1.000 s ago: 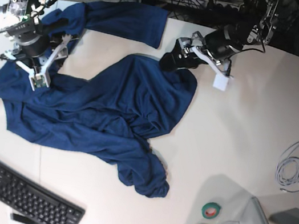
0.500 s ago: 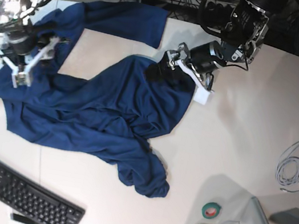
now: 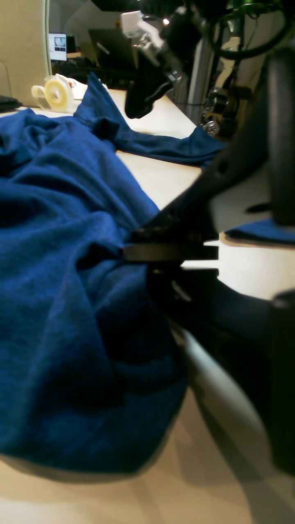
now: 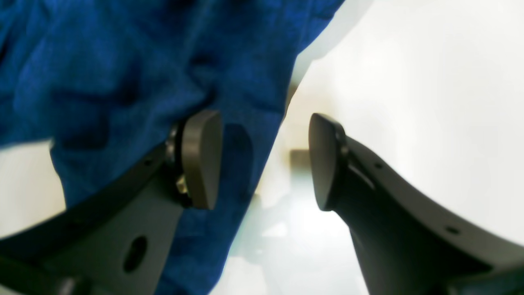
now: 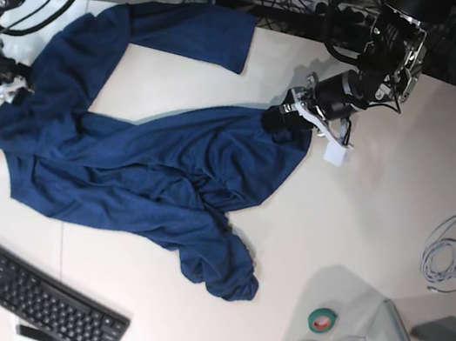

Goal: Layout the t-shirt on the table in an organized manner, then fold the t-shirt properly
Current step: 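Grasp opposite edges of the shirt with both grippers, then lift the shirt with both grippers and swing it toward the keyboard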

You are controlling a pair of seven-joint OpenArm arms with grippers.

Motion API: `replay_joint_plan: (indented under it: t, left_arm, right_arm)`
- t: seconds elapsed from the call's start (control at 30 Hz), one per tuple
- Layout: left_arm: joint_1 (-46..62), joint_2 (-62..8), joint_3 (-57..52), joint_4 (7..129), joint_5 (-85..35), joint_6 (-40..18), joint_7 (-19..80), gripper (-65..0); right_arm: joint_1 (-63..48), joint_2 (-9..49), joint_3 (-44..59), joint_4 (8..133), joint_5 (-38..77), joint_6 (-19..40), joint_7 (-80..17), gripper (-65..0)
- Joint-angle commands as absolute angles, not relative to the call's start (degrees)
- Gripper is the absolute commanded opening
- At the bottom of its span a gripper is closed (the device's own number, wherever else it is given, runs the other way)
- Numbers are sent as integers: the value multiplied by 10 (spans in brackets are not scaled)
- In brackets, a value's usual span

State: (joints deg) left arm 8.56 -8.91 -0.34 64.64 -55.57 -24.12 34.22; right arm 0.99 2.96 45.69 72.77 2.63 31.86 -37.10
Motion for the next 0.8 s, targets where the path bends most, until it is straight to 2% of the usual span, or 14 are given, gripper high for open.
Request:
replay_joint_plan:
  t: [0.0,0.2,0.23,0.33,0.37,0.47,0.77]
  left_arm:
    - [85,-100,-6,649,-554,-237,344,-650]
    - [87,-111,-6,695,-554,-234,343,-650]
    - [87,-114,-6,703,-554,-234,343,-650]
    - [85,-115,-6,715,-554,-222,342,-650]
    - [83,-115,-7,719,-553,-211,342,-650]
    - [72,-125,-5,722,-553,-195,342,-650]
    - [58,-135,-6,725,-553,-193,342,-650]
  right_arm:
    - [29,44,455,725,36,323,-358,-327]
    - [64,66,453,642,36,325,-356,-344]
    - [63,65,453,649,36,325,-358,-386]
    - [58,60,453,681,36,333,-368,-602]
    - [55,56,453,694,36,343,-382,-635]
    - [44,44,458,770,36,374,-442,-647]
    - [-16,-10,453,915,36,375,-516,-648]
